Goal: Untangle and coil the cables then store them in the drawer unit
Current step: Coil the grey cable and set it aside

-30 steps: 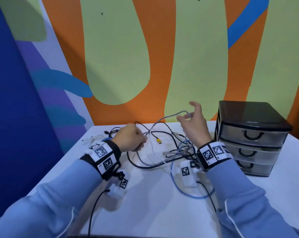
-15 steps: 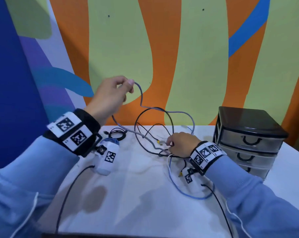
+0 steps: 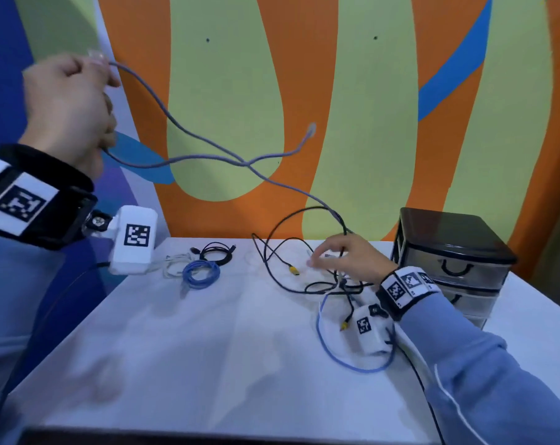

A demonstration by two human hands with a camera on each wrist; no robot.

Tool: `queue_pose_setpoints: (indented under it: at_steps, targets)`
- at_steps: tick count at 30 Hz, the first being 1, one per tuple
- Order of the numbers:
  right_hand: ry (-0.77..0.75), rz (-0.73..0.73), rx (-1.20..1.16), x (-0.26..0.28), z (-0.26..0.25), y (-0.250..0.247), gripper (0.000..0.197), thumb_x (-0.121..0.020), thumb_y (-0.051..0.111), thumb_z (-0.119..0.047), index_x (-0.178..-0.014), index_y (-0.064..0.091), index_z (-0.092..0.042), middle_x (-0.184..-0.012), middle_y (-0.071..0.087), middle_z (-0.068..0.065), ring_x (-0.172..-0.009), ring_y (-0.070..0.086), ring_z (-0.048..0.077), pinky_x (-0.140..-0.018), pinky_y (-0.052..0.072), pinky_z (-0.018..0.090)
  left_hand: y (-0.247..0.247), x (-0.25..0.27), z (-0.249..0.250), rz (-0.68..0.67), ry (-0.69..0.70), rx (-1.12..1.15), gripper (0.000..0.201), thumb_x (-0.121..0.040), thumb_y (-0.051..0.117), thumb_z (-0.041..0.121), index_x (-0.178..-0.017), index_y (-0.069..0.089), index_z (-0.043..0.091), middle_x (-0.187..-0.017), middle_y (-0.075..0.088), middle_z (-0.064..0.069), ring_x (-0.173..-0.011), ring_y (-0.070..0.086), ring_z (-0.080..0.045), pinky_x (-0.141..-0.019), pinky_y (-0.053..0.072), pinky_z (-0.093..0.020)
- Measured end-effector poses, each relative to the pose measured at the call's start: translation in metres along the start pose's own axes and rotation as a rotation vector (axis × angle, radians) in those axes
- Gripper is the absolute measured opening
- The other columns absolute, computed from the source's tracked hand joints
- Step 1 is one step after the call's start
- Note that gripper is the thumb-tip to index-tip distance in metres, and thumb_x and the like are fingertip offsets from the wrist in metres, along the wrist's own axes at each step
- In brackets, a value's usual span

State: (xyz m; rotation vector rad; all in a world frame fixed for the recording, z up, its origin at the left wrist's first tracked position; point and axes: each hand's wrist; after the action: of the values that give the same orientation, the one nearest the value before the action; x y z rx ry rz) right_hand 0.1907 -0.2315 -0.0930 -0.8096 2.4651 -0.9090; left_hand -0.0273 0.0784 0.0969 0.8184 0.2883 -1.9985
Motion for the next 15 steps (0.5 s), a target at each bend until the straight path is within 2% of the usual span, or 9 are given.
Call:
queue_pose_setpoints:
  at_steps: [1, 2, 5, 6, 8, 10, 12, 14, 15]
  targets:
    - [0.012, 0.090, -0.196, 0.002, -0.002, -0.002, 0.039, -0.084, 0.084, -0.048, -0.094, 0.076, -0.011, -0.119, 0.071, 0.013, -0.093, 0.071, 0.004, -0.083, 0.053, 0.032, -0.003, 0.000, -0.004, -0.014, -0.010, -0.005, 0.036, -0.106, 0.052, 0.045, -0.075, 0.057, 0.028, -0.048, 0.031, 0.008, -0.039, 0.024, -0.010, -0.042, 0.019, -0.023]
    - [0.046, 0.173, -0.351, 0.002, -0.001, -0.003, 0.044, -0.089, 0.081, -0.042, -0.092, 0.069, 0.000, -0.106, 0.075, 0.018, -0.085, 0.075, 0.008, -0.081, 0.055, 0.030, -0.006, 0.000, -0.007, -0.014, -0.008, -0.016, 0.037, -0.105, 0.053, 0.046, -0.074, 0.059, 0.028, -0.047, 0.031, 0.008, -0.039, 0.023, -0.011, -0.041, 0.019, -0.022]
    - [0.152, 0.343, -0.552, 0.002, 0.005, 0.001, 0.015, -0.103, 0.064, -0.017, -0.106, 0.058, -0.003, -0.071, 0.074, 0.016, -0.084, 0.078, 0.035, -0.095, 0.059, 0.044, -0.013, 0.005, -0.012, 0.050, 0.023, -0.038, 0.039, -0.102, 0.053, 0.053, -0.071, 0.059, 0.030, -0.047, 0.034, 0.007, -0.039, 0.025, -0.011, -0.041, 0.021, -0.024]
    - [0.185, 0.392, -0.585, 0.000, 0.011, 0.001, 0.008, -0.106, 0.056, -0.011, -0.113, 0.058, -0.006, -0.062, 0.070, 0.012, -0.081, 0.078, 0.036, -0.098, 0.058, 0.045, -0.015, 0.007, -0.014, 0.081, 0.029, -0.031, 0.039, -0.101, 0.051, 0.055, -0.071, 0.057, 0.032, -0.049, 0.035, 0.006, -0.040, 0.027, -0.011, -0.042, 0.022, -0.026]
    - [0.249, 0.494, -0.599, -0.003, 0.018, 0.000, 0.025, -0.107, 0.042, -0.004, -0.116, 0.064, -0.010, -0.053, 0.063, 0.007, -0.071, 0.077, 0.029, -0.090, 0.059, 0.037, -0.020, 0.012, -0.016, 0.132, 0.029, 0.006, 0.036, -0.101, 0.048, 0.057, -0.073, 0.054, 0.035, -0.052, 0.036, 0.006, -0.041, 0.028, -0.012, -0.043, 0.023, -0.030]
    - [0.325, 0.542, -0.585, -0.005, 0.020, -0.002, 0.036, -0.104, 0.036, 0.000, -0.109, 0.070, -0.009, -0.063, 0.062, 0.011, -0.063, 0.070, 0.025, -0.061, 0.055, 0.022, -0.021, 0.018, -0.016, 0.136, 0.042, 0.062, 0.033, -0.102, 0.046, 0.056, -0.078, 0.052, 0.035, -0.055, 0.037, 0.008, -0.042, 0.028, -0.012, -0.044, 0.023, -0.030]
    - [0.387, 0.496, -0.459, -0.011, 0.029, 0.002, 0.034, -0.100, 0.041, -0.002, -0.105, 0.072, -0.015, -0.083, 0.061, 0.013, -0.070, 0.058, 0.028, -0.061, 0.046, 0.023, -0.016, 0.026, -0.011, 0.072, 0.077, 0.090, 0.031, -0.107, 0.046, 0.051, -0.082, 0.052, 0.033, -0.056, 0.037, 0.010, -0.043, 0.028, -0.011, -0.044, 0.023, -0.029]
    - [0.437, 0.406, -0.252, -0.013, 0.031, 0.008, 0.029, -0.097, 0.053, -0.011, -0.120, 0.066, -0.022, -0.109, 0.055, 0.011, -0.074, 0.055, 0.028, -0.061, 0.044, 0.027, -0.004, 0.037, -0.003, -0.043, 0.119, 0.089, 0.030, -0.111, 0.047, 0.043, -0.085, 0.054, 0.031, -0.055, 0.037, 0.011, -0.044, 0.027, -0.008, -0.043, 0.023, -0.026]
    - [0.447, 0.370, -0.167, -0.012, 0.029, 0.010, 0.039, -0.095, 0.060, -0.015, -0.133, 0.059, -0.025, -0.121, 0.049, 0.012, -0.080, 0.056, 0.028, -0.060, 0.045, 0.028, 0.003, 0.042, 0.000, -0.103, 0.134, 0.089, 0.029, -0.113, 0.047, 0.040, -0.087, 0.056, 0.030, -0.056, 0.036, 0.011, -0.044, 0.027, -0.007, -0.043, 0.024, -0.025]
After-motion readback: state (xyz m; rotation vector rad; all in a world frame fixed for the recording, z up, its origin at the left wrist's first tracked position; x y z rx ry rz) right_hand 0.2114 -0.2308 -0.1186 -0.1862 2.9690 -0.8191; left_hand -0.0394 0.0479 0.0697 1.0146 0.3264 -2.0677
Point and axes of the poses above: each hand's wrist, its own x-axis away from the middle knuckle, its own y-axis out of the palm, z = x × y
